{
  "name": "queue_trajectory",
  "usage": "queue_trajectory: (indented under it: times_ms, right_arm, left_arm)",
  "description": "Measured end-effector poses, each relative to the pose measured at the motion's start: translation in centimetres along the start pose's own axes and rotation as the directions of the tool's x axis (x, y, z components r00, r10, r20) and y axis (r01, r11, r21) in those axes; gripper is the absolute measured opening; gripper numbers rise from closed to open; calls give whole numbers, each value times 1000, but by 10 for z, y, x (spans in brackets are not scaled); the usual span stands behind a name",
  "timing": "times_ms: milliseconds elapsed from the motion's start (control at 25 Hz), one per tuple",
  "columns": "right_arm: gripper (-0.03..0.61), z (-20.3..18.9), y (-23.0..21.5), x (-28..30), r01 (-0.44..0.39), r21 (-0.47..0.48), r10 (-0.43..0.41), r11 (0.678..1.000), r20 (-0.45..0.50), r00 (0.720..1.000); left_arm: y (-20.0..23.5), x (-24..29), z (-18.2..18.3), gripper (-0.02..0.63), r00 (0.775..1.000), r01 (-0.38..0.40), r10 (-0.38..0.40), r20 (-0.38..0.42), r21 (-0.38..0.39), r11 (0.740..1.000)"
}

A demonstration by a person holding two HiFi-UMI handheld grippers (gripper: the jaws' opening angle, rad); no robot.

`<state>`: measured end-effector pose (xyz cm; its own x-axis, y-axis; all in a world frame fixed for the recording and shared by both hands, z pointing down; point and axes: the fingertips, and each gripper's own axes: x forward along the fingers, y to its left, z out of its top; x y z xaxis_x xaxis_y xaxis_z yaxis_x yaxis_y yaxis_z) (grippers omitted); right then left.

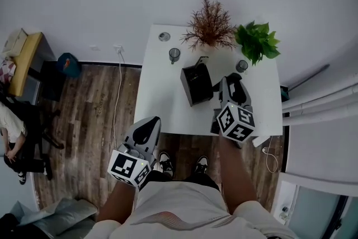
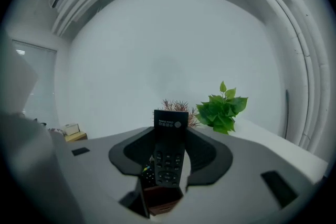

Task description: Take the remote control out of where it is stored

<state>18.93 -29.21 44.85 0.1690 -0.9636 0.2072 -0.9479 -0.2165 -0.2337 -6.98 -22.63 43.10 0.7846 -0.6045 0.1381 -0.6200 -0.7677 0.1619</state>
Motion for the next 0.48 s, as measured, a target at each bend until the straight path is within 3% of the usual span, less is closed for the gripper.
queue_trajectory:
  times_ms: [200, 320, 480]
  right_arm:
    - [187, 27, -43, -18, -47, -90, 42, 995, -57, 998]
    - [187, 29, -83, -22, -75, -166, 52, 983, -143, 988]
    - [187, 8, -138, -18, -135, -260, 40, 956, -343, 939]
  left_arm:
    - [-21, 17, 4, 8, 1000, 27, -26, 9, -3, 1000]
    - [-33, 26, 4, 8, 999, 33, -33, 11, -6, 999]
    - [-50, 35, 1, 8, 999, 38, -37, 6, -12, 999]
